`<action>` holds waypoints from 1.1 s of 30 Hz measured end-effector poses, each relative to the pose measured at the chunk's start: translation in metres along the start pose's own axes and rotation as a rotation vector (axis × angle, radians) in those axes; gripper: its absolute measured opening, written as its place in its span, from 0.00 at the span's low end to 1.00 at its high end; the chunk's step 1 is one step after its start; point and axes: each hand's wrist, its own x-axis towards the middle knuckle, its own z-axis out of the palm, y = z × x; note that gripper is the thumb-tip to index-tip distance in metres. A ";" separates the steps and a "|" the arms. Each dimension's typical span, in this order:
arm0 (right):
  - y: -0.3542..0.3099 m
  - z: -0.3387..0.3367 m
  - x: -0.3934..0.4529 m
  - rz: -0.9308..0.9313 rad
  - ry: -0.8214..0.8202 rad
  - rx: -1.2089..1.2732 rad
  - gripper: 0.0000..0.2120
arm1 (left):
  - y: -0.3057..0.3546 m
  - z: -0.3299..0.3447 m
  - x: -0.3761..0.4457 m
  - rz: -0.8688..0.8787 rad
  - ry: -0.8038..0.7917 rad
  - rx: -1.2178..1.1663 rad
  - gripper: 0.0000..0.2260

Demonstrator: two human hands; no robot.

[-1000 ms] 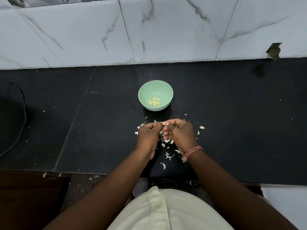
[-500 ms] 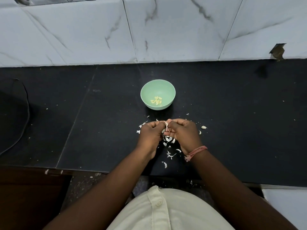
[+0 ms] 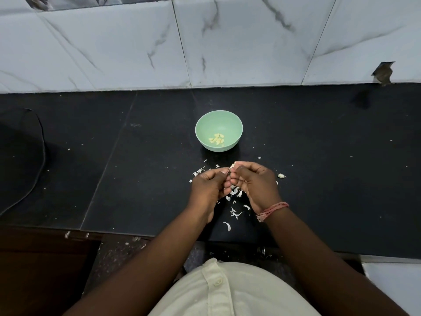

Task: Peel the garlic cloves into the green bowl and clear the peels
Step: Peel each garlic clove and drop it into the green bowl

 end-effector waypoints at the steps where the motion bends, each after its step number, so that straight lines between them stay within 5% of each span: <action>1: 0.001 0.000 -0.001 -0.013 -0.002 -0.032 0.05 | 0.000 0.000 -0.001 0.016 0.005 0.008 0.05; 17: -0.001 0.006 -0.006 -0.167 0.080 -0.356 0.05 | 0.008 0.004 0.000 0.107 0.078 0.028 0.05; 25: 0.000 0.013 -0.006 -0.215 0.101 -0.422 0.05 | 0.007 0.005 0.006 0.169 0.136 0.216 0.04; 33: -0.002 0.016 -0.002 -0.211 0.085 -0.506 0.07 | 0.008 0.000 0.009 0.320 0.165 0.437 0.14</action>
